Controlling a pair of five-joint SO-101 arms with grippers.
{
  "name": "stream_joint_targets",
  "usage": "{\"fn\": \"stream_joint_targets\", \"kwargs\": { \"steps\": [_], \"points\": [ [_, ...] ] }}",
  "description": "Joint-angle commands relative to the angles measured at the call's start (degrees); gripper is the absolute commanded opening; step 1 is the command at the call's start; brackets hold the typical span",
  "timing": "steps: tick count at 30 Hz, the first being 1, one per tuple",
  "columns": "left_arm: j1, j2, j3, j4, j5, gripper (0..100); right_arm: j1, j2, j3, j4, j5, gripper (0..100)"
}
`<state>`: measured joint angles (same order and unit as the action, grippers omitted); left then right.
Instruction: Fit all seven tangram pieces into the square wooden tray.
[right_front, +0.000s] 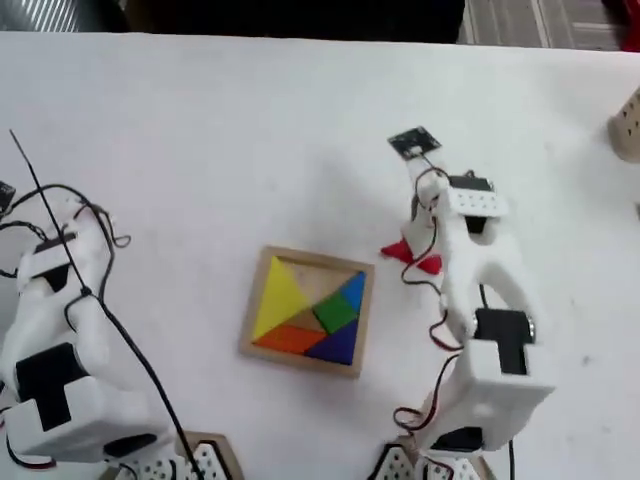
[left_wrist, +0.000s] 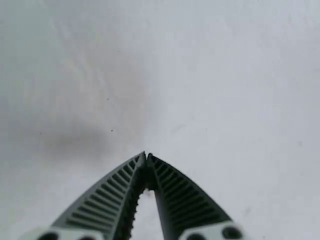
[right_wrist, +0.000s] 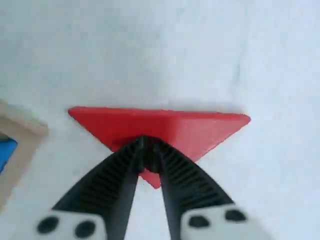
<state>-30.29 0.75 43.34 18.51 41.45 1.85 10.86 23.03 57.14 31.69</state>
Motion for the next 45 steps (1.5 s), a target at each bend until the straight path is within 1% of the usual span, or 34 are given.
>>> {"fn": "stream_joint_targets", "kwargs": {
  "steps": [1,5,7,12,14,16,19,20,21,23,27,29,32,35,38,42,45],
  "points": [
    [0.7,-0.3,-1.2,-1.2,0.1,2,1.2,-8.4,9.1,0.2,2.9,1.8],
    [0.7,-0.3,-1.2,-1.2,0.1,2,2.0,-21.1,20.9,-4.1,3.0,1.8],
    [0.8,-0.3,-1.2,-1.2,0.1,2,2.9,-27.1,23.4,-4.8,1.8,1.8],
    [0.8,-0.3,-1.2,-1.1,0.0,2,4.7,-36.8,23.0,-0.7,-10.3,2.6],
    [0.8,-0.3,-1.2,-1.1,0.0,2,4.6,-37.7,21.8,2.2,-11.3,7.2],
    [0.8,-0.3,-1.2,-1.1,0.0,2,4.0,-37.5,20.0,4.5,-11.5,14.3],
    [0.8,-0.3,-1.2,-1.1,-2.4,2,3.4,-35.7,17.8,6.3,-11.8,22.9],
    [0.8,-0.3,-1.2,-1.1,-3.0,2,3.4,-34.9,17.4,6.3,-13.4,24.6],
    [0.8,-0.3,-1.2,-1.1,-3.0,2,3.4,-34.1,17.0,6.0,-16.6,25.6],
    [0.8,-0.3,-1.2,-1.1,-3.0,2,3.0,-32.0,15.7,4.4,-25.8,25.9],
    [0.8,-0.3,-1.2,-1.1,-3.1,2,-0.7,-27.3,13.0,1.1,-49.3,26.0],
    [0.8,-0.3,-1.1,-1.1,-3.1,2,-2.2,-24.7,11.5,-1.2,-56.4,26.1],
    [0.8,-0.3,-1.1,-1.1,-3.1,2,-2.7,-19.6,9.7,-5.1,-59.8,26.1],
    [0.8,-0.3,-1.1,-1.1,-3.1,2,-2.7,-13.5,7.3,-7.0,-62.4,26.1],
    [0.9,-0.3,-1.1,-1.1,-3.1,2,-2.7,-6.5,3.6,-6.9,-64.5,26.1],
    [1.0,-0.3,-1.2,-1.1,-3.1,2,-2.7,2.0,-2.7,-6.6,-64.6,26.1],
    [1.0,-0.3,-1.2,-1.1,-3.1,2,-3.6,5.8,-7.9,-2.8,-64.6,26.2]
  ]
}}
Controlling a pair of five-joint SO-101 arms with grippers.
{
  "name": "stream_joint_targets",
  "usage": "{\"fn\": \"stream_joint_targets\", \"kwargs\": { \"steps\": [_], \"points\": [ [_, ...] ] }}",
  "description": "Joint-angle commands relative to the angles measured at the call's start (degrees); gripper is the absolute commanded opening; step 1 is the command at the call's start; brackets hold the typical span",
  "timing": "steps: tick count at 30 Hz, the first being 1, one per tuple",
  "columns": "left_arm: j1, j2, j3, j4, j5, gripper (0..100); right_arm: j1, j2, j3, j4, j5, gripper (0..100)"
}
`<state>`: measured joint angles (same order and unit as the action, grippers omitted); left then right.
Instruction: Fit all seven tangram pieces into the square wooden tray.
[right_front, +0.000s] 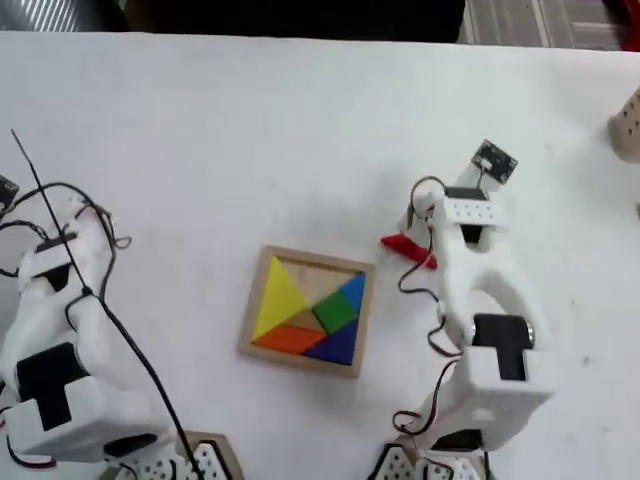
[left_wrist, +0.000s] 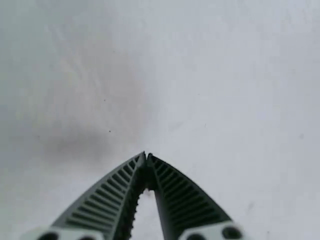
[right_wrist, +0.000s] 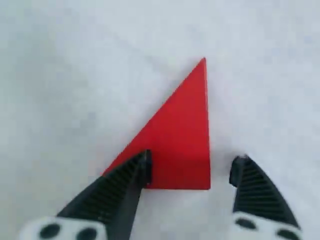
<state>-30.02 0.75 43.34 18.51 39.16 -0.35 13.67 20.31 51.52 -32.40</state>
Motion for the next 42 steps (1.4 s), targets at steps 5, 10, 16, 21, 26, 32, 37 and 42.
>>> {"fn": "stream_joint_targets", "kwargs": {
  "steps": [5,10,16,21,26,32,37,42],
  "points": [
    [0.7,-0.3,-1.2,-1.1,-0.8,2,-4.3,6.3,-10.6,7.0,-0.5,27.3],
    [0.7,-0.3,-1.2,-1.1,-0.8,2,-5.5,6.7,-14.0,7.4,1.3,35.8],
    [0.7,-0.3,-1.2,-1.1,-0.8,2,-5.2,7.2,-15.0,7.4,-0.8,35.8],
    [0.7,-0.3,-1.2,-1.2,-0.9,2,-5.1,5.4,-16.4,9.1,-2.5,35.8],
    [0.8,-0.3,-1.2,-1.3,-0.9,2,-4.2,4.2,-16.4,10.3,-9.2,31.9],
    [1.1,-0.3,-1.2,-1.2,-0.9,2,-3.8,6.8,-16.5,10.2,-9.6,29.9],
    [1.0,-0.3,-1.2,-1.1,-0.9,2,1.3,10.5,-17.4,10.8,-7.7,30.0],
    [1.0,-0.3,-1.2,-1.1,-0.9,2,8.6,10.7,-18.7,16.0,1.5,29.9]
  ]
}}
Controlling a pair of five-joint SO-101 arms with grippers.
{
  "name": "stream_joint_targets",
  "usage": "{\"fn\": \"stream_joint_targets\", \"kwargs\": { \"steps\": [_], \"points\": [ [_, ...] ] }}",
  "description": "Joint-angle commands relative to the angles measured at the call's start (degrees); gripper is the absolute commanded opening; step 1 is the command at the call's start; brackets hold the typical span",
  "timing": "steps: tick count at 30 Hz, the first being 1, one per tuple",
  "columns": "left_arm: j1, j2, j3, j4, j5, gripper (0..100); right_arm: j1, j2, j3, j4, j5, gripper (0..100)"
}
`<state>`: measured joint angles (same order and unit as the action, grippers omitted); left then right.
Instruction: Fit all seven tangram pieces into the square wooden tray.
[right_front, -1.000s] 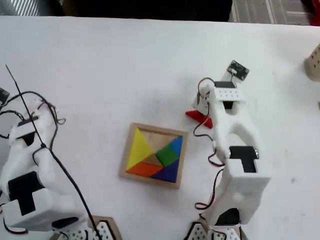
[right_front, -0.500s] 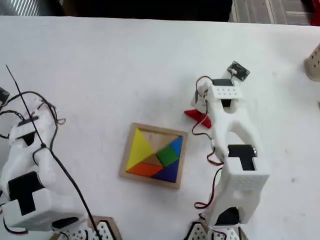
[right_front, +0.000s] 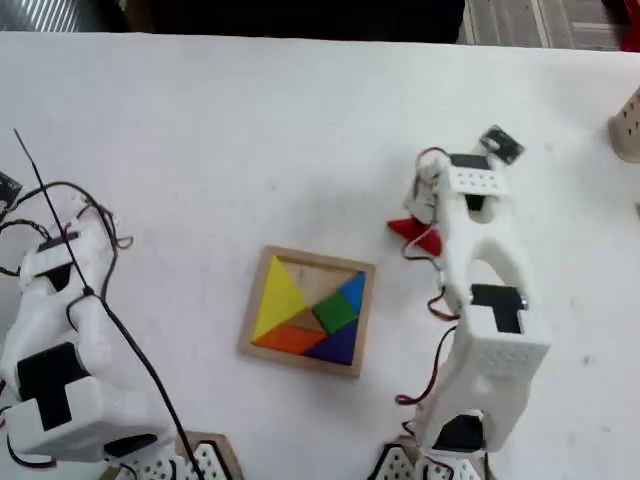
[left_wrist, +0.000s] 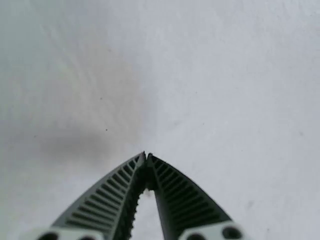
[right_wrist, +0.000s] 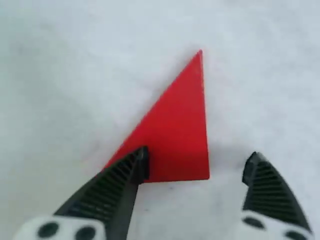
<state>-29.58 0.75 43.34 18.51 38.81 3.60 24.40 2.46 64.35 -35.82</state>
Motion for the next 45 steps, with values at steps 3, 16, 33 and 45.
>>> {"fn": "stream_joint_targets", "kwargs": {
  "steps": [3,16,33,45],
  "points": [
    [0.6,-0.3,-1.2,-1.1,-0.5,2,8.8,-0.1,-0.9,6.1,10.2,29.9],
    [0.7,-0.3,-1.2,-1.1,-0.5,2,19.3,-6.1,-1.5,15.9,24.4,29.8],
    [0.7,-0.3,-1.2,-1.1,-0.5,2,16.7,-6.2,5.2,4.4,14.9,29.8],
    [1.3,-0.3,-1.2,-1.1,-0.6,2,13.8,-7.3,1.8,3.8,13.1,29.8]
  ]
}}
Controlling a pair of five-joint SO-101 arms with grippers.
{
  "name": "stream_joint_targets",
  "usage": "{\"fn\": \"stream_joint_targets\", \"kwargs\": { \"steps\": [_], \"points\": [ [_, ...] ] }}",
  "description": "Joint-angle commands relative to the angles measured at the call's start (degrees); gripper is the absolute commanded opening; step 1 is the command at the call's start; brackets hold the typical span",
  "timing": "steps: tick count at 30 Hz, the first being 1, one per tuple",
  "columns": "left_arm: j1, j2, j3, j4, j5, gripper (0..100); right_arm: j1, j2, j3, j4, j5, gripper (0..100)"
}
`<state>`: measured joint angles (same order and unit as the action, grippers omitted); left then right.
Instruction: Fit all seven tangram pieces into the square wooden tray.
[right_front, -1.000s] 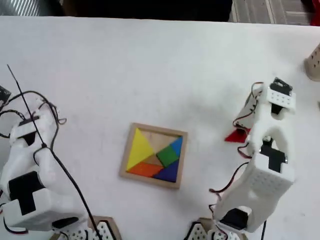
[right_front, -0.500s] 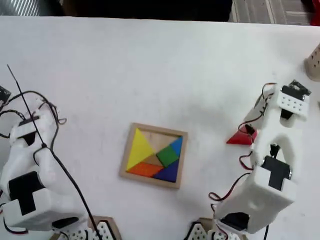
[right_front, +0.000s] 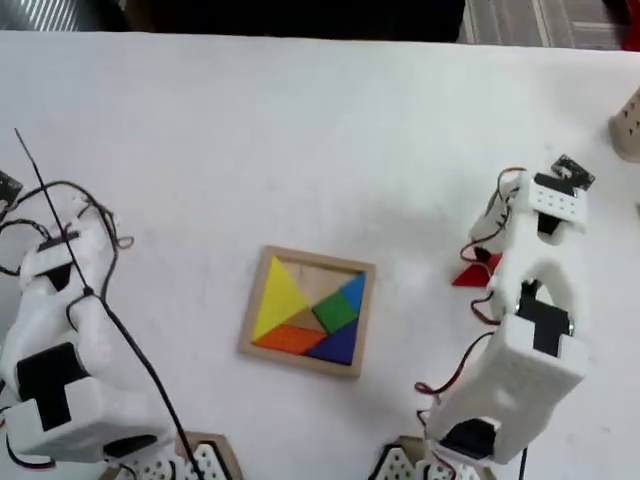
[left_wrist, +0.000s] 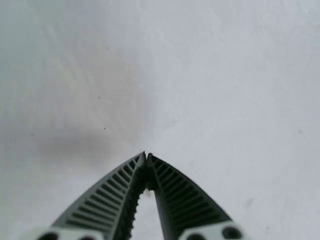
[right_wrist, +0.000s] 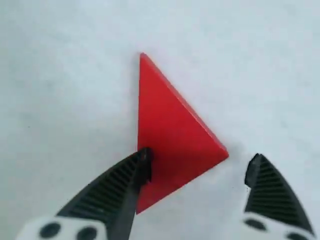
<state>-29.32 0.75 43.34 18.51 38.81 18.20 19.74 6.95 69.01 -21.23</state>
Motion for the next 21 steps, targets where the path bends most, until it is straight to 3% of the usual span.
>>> {"fn": "stream_joint_targets", "kwargs": {
  "steps": [1,18,21],
  "points": [
    [1.0,-0.3,-1.2,-1.1,-0.6,2,-0.7,-2.9,-2.7,-0.9,-1.8,29.8],
    [2.5,-0.3,-0.5,-1.6,-0.6,2,-5.5,6.5,-5.3,-0.7,-1.5,30.0],
    [2.9,-0.3,-0.5,-1.6,-0.6,2,-6.1,6.5,-5.3,-0.8,1.3,29.8]
  ]
}}
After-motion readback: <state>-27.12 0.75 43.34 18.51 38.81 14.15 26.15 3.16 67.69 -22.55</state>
